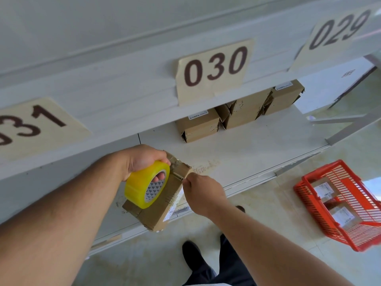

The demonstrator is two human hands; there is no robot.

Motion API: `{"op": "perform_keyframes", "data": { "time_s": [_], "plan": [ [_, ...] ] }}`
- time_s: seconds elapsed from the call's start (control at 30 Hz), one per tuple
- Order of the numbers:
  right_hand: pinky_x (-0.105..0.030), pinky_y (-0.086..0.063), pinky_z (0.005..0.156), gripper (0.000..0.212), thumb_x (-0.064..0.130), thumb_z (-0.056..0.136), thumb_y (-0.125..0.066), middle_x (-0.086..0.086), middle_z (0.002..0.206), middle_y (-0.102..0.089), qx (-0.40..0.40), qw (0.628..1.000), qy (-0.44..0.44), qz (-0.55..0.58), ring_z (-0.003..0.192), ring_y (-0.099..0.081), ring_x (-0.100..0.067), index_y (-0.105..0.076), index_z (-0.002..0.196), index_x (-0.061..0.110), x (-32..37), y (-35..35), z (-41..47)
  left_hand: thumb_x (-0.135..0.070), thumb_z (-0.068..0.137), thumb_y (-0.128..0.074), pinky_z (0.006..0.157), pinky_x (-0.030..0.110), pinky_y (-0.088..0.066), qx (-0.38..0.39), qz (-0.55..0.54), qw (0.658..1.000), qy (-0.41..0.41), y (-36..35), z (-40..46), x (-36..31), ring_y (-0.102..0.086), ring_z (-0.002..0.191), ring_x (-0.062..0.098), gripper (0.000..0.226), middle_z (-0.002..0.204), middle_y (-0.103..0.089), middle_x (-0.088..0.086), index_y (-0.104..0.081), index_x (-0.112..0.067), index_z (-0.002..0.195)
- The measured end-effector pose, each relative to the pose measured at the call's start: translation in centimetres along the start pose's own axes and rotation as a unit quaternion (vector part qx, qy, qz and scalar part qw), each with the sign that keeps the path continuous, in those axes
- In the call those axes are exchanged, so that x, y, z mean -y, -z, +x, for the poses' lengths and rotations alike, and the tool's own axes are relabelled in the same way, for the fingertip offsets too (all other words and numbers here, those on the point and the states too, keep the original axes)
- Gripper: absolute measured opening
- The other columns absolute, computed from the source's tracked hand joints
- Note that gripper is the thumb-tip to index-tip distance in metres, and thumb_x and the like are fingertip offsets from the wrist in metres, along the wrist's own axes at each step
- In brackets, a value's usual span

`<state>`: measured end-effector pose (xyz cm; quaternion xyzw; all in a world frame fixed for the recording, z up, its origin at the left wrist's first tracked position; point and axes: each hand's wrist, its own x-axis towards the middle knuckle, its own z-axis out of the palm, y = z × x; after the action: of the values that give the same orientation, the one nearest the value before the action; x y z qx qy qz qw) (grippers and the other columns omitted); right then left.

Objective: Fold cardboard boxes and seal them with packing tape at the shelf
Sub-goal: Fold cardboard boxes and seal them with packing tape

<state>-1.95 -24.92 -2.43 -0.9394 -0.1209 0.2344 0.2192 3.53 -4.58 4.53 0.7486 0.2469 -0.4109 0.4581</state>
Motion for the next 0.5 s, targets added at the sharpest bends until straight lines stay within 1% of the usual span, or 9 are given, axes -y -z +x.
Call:
{"op": "perform_keyframes", "data": {
  "time_s": [0.07, 0.13, 0.17, 0.23, 0.3, 0.37, 0.4, 0.5],
  "plan": [
    [-0.034, -0.039, 0.06, 0.035, 0.039, 0.108, -0.032, -0.002, 0.079, -0.061, -0.017, 0.999, -0.031, 0.028, 0.07, -0.054, -0.028, -0.047, 0.085, 0.018, -0.9, 0.1, -0.8, -0.03, 0.097, -0.063, 0.071, 0.032, -0.058, 0.001, 0.003, 1.0, -0.004, 0.0, 0.0, 0.0, -0.067, 0.065, 0.023, 0.034, 0.088, -0.076, 0.02, -0.075, -0.002, 0.113],
    [-0.035, -0.039, 0.056, 0.036, 0.039, 0.107, -0.034, -0.002, 0.072, -0.059, -0.059, 0.994, -0.054, 0.075, 0.066, -0.054, -0.029, -0.045, 0.079, 0.019, -1.2, 0.5, -1.0, -0.03, 0.097, -0.063, 0.072, 0.033, -0.058, 0.0, 0.003, 1.0, -0.006, 0.1, 0.0, 0.0, -0.067, 0.065, 0.023, 0.033, 0.089, -0.076, 0.02, -0.076, -0.003, 0.113],
    [-0.035, -0.039, 0.055, 0.036, 0.039, 0.107, -0.034, -0.001, 0.072, -0.059, -0.08, 0.99, -0.06, 0.102, 0.065, -0.055, -0.028, -0.046, 0.079, 0.02, -1.3, 0.8, -0.7, -0.029, 0.097, -0.064, 0.072, 0.033, -0.058, -0.001, 0.002, 1.0, -0.005, 0.1, 0.1, 0.0, -0.067, 0.065, 0.023, 0.032, 0.089, -0.076, 0.02, -0.076, -0.004, 0.113],
    [-0.033, -0.041, 0.055, 0.035, 0.04, 0.108, -0.034, 0.002, 0.078, -0.063, -0.106, 0.981, -0.073, 0.142, 0.067, -0.058, -0.023, -0.053, 0.086, 0.02, -1.8, 1.1, 0.8, -0.029, 0.097, -0.064, 0.073, 0.034, -0.058, -0.002, -0.003, 1.0, -0.003, 0.0, 0.0, 0.1, -0.068, 0.065, 0.023, 0.033, 0.089, -0.076, 0.02, -0.075, -0.004, 0.114],
    [-0.034, -0.051, 0.061, 0.036, 0.038, 0.108, -0.036, -0.001, 0.089, -0.067, -0.133, 0.976, -0.101, 0.142, 0.073, -0.062, -0.022, -0.06, 0.09, 0.019, -3.7, 0.9, 3.1, -0.03, 0.097, -0.063, 0.074, 0.034, -0.058, -0.003, -0.004, 1.0, -0.002, 0.0, -0.1, 0.2, -0.067, 0.066, 0.023, 0.034, 0.088, -0.076, 0.019, -0.074, -0.003, 0.115],
    [-0.038, -0.056, 0.076, 0.037, 0.035, 0.107, -0.039, -0.009, 0.1, -0.066, -0.131, 0.977, -0.137, 0.097, 0.082, -0.062, -0.026, -0.069, 0.099, 0.016, -6.5, 0.3, 5.3, -0.031, 0.096, -0.064, 0.074, 0.034, -0.058, -0.007, -0.001, 1.0, 0.002, -0.1, -0.3, 0.3, -0.068, 0.067, 0.023, 0.037, 0.088, -0.076, 0.019, -0.074, -0.001, 0.115],
    [-0.038, -0.055, 0.081, 0.037, 0.034, 0.107, -0.041, -0.011, 0.104, -0.065, -0.12, 0.978, -0.152, 0.075, 0.086, -0.06, -0.028, -0.072, 0.105, 0.013, -7.8, 0.0, 6.2, -0.032, 0.095, -0.065, 0.072, 0.034, -0.058, -0.01, 0.0, 1.0, 0.004, -0.2, -0.3, 0.3, -0.068, 0.067, 0.023, 0.038, 0.088, -0.076, 0.019, -0.074, 0.0, 0.115],
    [-0.035, -0.05, 0.087, 0.036, 0.033, 0.107, -0.046, -0.014, 0.117, -0.066, -0.059, 0.985, -0.165, 0.009, 0.098, -0.059, -0.03, -0.073, 0.116, 0.011, -10.1, -0.6, 7.7, -0.031, 0.095, -0.066, 0.066, 0.031, -0.058, -0.019, -0.008, 1.0, 0.009, -0.4, -0.4, 0.2, -0.067, 0.063, 0.022, 0.037, 0.084, -0.076, 0.017, -0.074, -0.001, 0.115]
  ]
}}
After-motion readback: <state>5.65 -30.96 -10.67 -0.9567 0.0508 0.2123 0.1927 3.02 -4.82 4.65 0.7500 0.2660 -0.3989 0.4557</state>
